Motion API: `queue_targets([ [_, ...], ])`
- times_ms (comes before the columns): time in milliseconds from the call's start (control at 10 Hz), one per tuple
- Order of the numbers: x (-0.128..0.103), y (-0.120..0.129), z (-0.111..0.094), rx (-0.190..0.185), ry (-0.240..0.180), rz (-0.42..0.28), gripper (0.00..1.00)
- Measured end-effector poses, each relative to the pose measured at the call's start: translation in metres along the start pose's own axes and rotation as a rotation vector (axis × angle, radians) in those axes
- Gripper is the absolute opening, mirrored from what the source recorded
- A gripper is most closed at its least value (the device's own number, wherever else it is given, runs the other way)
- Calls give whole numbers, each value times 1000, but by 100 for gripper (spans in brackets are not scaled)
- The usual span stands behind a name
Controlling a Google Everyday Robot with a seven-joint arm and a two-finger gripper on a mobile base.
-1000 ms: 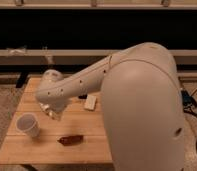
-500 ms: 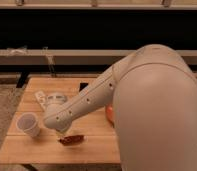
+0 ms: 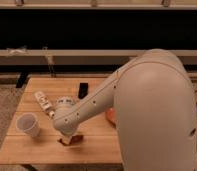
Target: Place the pepper on the white sponge
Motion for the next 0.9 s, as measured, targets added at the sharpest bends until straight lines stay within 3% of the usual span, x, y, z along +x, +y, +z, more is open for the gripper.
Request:
queue_targets([
  [500, 0, 10, 22, -47, 30, -12, 66],
  [600, -2, 11, 25, -45, 37, -12, 62],
  [900, -1, 8, 29, -33, 52, 3, 32],
])
